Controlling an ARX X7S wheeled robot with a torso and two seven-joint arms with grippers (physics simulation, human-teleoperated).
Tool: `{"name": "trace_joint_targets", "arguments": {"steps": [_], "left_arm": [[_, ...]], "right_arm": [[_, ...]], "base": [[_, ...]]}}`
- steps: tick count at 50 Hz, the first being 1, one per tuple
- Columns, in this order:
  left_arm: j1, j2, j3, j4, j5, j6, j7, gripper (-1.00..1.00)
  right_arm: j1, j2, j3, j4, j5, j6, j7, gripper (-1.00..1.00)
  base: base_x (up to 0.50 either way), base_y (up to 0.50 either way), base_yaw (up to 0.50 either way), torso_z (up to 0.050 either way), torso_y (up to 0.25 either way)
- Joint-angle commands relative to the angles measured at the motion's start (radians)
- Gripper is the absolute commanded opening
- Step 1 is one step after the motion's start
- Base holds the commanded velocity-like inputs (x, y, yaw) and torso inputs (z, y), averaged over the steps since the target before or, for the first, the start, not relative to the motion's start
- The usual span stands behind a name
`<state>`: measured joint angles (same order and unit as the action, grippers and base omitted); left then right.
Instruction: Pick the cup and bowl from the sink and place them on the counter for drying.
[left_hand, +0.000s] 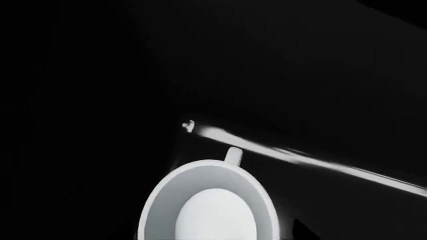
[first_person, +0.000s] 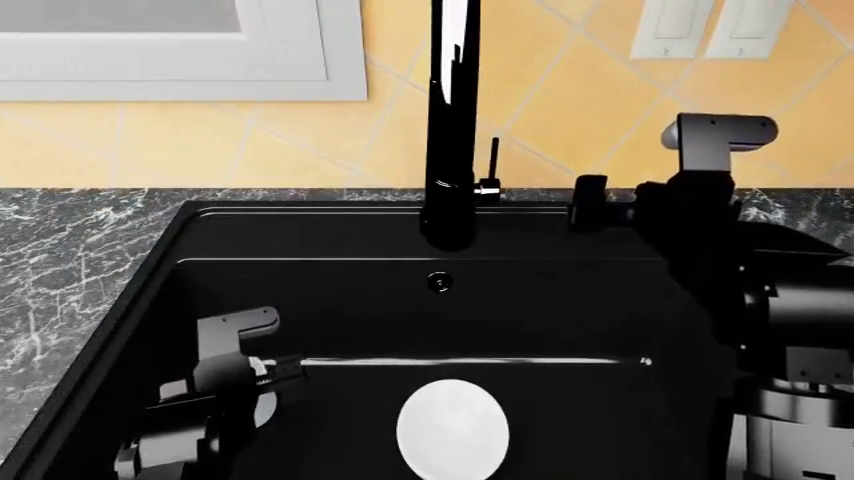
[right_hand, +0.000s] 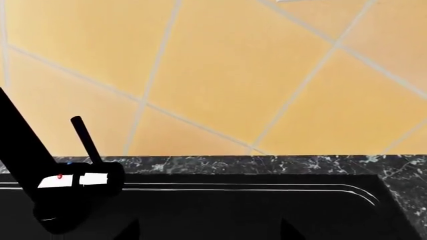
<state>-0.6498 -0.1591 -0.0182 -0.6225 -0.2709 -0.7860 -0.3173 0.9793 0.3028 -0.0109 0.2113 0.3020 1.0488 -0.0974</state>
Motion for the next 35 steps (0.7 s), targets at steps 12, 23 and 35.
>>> {"name": "trace_joint_targets", "arguments": {"steps": [12, 23, 35], "left_arm": [[-0.055, -0.004, 0.009, -0.267, 0.018, 0.171, 0.057, 1.00], [-0.075, -0.003, 0.006, -0.356, 0.018, 0.223, 0.064, 1.00], [-0.043, -0.002, 0.017, -0.252, 0.012, 0.209, 0.069, -1.00]], "right_arm": [[-0.024, -0.008, 0.000, 0.019, -0.003, -0.018, -0.005, 1.00], [-0.029, -0.011, -0.006, 0.029, -0.002, -0.027, -0.005, 1.00], [-0.031, -0.013, -0.012, 0.039, 0.000, -0.038, -0.006, 1.00]], "base": [[0.00, 0.00, 0.00, 0.000, 0.000], [0.00, 0.00, 0.00, 0.000, 0.000], [0.00, 0.00, 0.00, 0.000, 0.000]]}}
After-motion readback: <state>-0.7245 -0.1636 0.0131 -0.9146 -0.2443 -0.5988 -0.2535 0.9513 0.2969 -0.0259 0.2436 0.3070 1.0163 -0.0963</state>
